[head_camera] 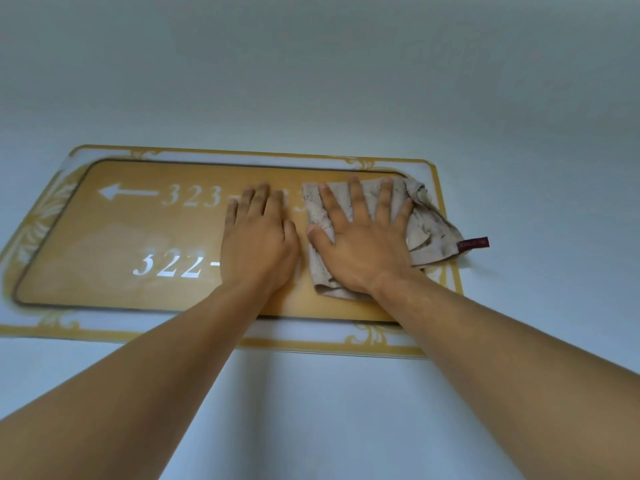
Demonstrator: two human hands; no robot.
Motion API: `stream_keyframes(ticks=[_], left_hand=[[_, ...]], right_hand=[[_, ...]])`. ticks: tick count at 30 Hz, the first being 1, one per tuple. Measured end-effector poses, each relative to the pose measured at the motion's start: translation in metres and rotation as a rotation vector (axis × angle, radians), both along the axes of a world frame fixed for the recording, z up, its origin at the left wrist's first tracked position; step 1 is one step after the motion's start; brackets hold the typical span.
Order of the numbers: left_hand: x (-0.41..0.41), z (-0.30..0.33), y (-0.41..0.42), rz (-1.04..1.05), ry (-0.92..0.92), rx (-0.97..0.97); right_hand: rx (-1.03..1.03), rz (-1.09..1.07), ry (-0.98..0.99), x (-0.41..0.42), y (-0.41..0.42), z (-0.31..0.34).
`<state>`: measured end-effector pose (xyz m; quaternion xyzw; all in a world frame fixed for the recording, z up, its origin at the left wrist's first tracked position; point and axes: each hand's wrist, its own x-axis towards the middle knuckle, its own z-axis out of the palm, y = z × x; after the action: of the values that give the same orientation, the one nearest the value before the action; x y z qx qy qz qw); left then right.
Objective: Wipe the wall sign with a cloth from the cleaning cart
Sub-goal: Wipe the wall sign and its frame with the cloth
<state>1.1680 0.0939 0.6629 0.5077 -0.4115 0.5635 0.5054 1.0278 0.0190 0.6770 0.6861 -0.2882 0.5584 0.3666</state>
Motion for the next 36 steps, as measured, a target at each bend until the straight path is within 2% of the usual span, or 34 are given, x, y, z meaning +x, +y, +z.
stream_keyframes(ticks=[9, 15, 21, 24, 27, 29, 36], left_hand=[[0.023, -0.015, 0.023, 0.028, -0.129, 0.190], [0.029, -0.021, 0.035, 0.048, -0.144, 0.290], [0.050, -0.056, 0.067, 0.101, -0.230, 0.293], [0.067, -0.053, 0.079, 0.170, -0.116, 0.243], [0.082, -0.038, 0.087, 0.122, 0.119, 0.079], [0.092, -0.029, 0.089, 0.101, 0.208, 0.042], [0.110, -0.014, 0.088, 0.089, 0.231, 0.032]], right_hand=[[-0.051, -0.026, 0.039, 0.010, 0.017, -0.074], [-0.036, 0.010, 0.080, 0.020, 0.027, -0.134], [-0.008, -0.023, 0.114, 0.021, 0.034, -0.140], [0.003, -0.006, 0.124, 0.024, 0.036, -0.131], [-0.002, 0.003, 0.131, 0.027, 0.038, -0.120], [-0.005, -0.002, 0.127, 0.028, 0.038, -0.115], [-0.042, -0.013, 0.137, 0.031, 0.034, -0.107]])
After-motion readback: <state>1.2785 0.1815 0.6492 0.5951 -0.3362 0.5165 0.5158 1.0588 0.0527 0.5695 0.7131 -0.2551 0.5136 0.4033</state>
